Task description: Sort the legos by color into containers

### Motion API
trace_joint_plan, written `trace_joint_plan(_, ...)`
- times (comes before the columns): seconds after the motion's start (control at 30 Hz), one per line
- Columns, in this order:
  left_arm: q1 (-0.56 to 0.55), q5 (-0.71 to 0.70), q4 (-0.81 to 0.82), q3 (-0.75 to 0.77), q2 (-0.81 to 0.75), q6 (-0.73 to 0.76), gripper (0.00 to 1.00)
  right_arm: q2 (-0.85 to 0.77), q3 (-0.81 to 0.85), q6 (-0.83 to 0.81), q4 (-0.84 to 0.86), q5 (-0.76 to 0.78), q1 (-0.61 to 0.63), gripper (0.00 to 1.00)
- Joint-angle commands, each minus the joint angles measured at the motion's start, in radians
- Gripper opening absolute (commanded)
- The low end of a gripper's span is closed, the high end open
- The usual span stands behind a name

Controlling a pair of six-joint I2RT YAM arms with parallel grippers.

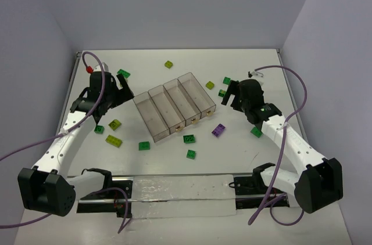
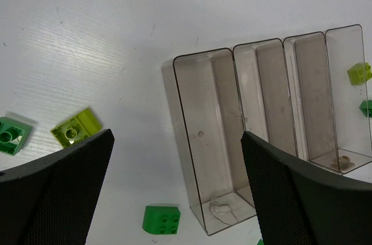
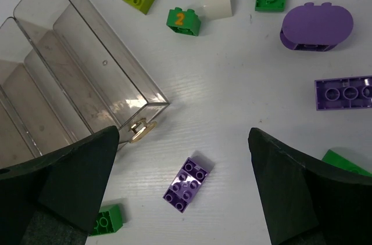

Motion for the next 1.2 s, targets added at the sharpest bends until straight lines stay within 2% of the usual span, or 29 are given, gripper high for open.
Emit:
trace_joint_plan(0.0, -0.004, 0.000, 0.060, -0.007, -0.021, -0.014, 0.99, -0.012, 0.030, -0.020, -0.008, 0.064, 0.006, 1.00)
trace_joint_plan(0.27, -0.004, 0.010, 0.053, 0.001, 0.000, -0.025, 0.99, -0.063, -0.020, -0.077, 0.038, -0.059, 0.006, 1.00)
trace_joint_plan(0.5, -0.004, 0.041, 0.026, 0.018, 0.028, -0.009, 0.99, -0.062, -0.030, -0.081, 0.001, -0.061, 0.006, 1.00)
trace_joint_plan(0.63, -0.004, 0.034, 0.023, 0.019, 0.022, -0.004, 0.99, -0.036, -0.048, -0.063, -0.009, -0.071, 0.020, 0.91)
trace_joint_plan(0.87, -0.005, 0.030, 0.017, 0.030, 0.019, 0.006, 0.99, 0.041, -0.100, 0.114, -0.067, -0.018, 0.089, 0.91)
trace_joint_plan(1.03, -0.004, 0.034, 0.016, 0.027, 0.022, 0.012, 0.99, 0.078, -0.138, 0.259, -0.063, 0.023, 0.133, 0.88)
trace_joint_plan(1.17, -0.005, 0.034, 0.015, 0.024, 0.019, 0.015, 0.99, 0.131, -0.153, 0.312, -0.038, 0.018, 0.145, 0.88)
